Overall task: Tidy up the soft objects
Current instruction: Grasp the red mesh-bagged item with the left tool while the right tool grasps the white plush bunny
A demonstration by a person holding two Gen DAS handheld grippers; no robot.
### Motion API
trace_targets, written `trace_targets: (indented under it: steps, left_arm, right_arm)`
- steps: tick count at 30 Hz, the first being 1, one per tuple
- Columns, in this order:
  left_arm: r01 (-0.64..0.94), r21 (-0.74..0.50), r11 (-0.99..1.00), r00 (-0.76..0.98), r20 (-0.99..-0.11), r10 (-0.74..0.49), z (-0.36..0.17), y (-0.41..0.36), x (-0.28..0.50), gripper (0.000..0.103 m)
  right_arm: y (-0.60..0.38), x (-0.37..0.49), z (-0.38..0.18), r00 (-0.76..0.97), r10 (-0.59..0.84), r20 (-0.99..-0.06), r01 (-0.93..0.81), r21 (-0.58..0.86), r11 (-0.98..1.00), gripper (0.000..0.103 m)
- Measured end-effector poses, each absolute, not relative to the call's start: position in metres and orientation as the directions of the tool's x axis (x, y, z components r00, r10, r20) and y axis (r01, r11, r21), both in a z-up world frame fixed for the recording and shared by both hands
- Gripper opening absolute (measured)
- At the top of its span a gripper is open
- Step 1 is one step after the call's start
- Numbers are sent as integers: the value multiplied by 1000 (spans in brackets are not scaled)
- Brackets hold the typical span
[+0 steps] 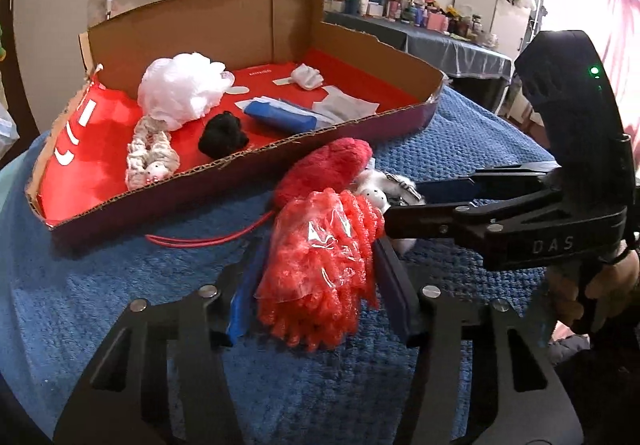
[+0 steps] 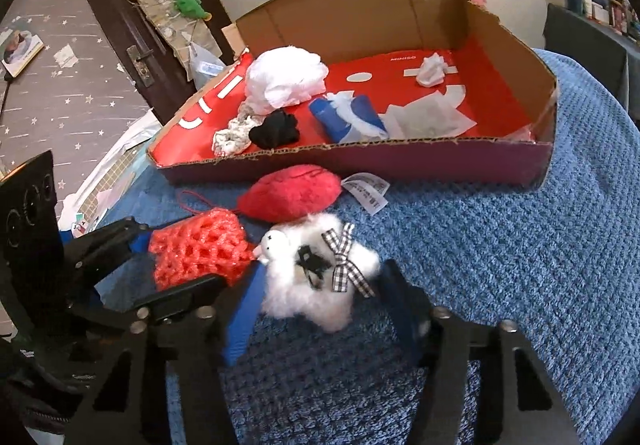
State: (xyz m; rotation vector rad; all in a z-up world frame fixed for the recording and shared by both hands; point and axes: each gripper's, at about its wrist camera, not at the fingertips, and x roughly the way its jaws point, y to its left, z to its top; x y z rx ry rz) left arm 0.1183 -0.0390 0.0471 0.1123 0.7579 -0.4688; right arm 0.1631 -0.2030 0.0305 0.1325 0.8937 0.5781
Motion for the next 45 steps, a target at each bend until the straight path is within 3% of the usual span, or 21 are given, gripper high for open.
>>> trace_targets:
  steps: [2,6,8,17,25,29,30,31,32,34,45]
  left_arm:
    - [446,-75,892,632,-680,-373,49,-38,117,48]
    - [435,-54,899,656,-665,-358,57,-34,111,47]
    - [431,-51,901,668,-654,-356,61,-31,108,47]
    - [396,-33,918,698,-639,-324,67,-17,103,47]
    - [355,-37,934,688,-666,-288,51,-6,103,50]
    - [348,-46,936,686,-668,-288,45,-7,104,62]
    - [348,-45,936,687,-667,-288,45,-7,104,64]
    - [346,-44,937,689,-666,-286,45,-7,104,64]
    - [345,-42,938,689,-667,-284,44,-8,105,64]
    - [343,-43,938,687,-670,-282,43,-8,106,65]
    - [337,-35,941,683,-679,-270,39,-11,108,65]
  right_arm:
    - [-202,162,31,485,531,-695,-427,342,837,39]
    - [-202,156,35,503,532,-681,-440,328,836,34]
    - [-204,153,39,519,530,-671,-437,324,839,23]
    - [-210,145,52,549,520,-654,-430,312,847,14]
    - [-230,141,44,535,502,-679,-369,347,862,14]
    - [-235,142,36,534,479,-697,-326,353,877,26]
    - [-236,143,35,537,470,-700,-313,352,882,34]
    - [-238,144,34,537,472,-699,-307,359,881,51]
    - [-238,144,34,537,479,-695,-308,367,878,62]
    - [-237,144,37,550,467,-692,-309,351,884,68]
    - [-205,152,33,599,335,-728,-312,173,934,70]
